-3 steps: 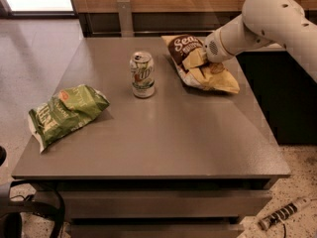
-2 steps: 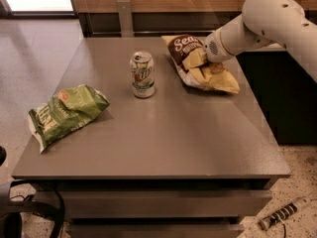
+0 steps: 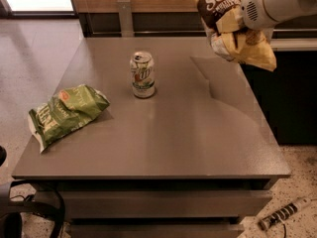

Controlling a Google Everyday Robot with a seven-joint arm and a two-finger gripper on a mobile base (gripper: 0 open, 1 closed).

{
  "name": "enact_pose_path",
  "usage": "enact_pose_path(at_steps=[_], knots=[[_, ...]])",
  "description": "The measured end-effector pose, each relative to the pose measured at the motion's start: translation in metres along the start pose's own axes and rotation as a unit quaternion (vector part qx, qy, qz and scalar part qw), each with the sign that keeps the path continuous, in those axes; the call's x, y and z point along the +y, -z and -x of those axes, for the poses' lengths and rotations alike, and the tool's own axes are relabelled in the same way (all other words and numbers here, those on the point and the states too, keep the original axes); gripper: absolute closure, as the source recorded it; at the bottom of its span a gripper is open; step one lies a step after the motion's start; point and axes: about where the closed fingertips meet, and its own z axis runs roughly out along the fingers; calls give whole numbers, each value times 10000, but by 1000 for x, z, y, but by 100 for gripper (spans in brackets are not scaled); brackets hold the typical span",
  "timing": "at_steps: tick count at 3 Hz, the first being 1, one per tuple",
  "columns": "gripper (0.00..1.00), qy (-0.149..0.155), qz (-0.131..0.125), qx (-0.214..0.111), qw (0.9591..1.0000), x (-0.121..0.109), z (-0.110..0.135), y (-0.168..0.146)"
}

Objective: Move brown chip bag near green jalapeno chip bag

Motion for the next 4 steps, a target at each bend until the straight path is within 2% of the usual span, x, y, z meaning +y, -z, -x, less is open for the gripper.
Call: enact_pose_path(at_steps=[1,2,3,4], knots=[[100,122,-398,-312,9986,-14,20,54],[100,281,-57,-650,9975,-8,15,101],[100,602,706,-887,9917,24,-2,133],[100,1353,1434,-827,9769,86,-26,147]])
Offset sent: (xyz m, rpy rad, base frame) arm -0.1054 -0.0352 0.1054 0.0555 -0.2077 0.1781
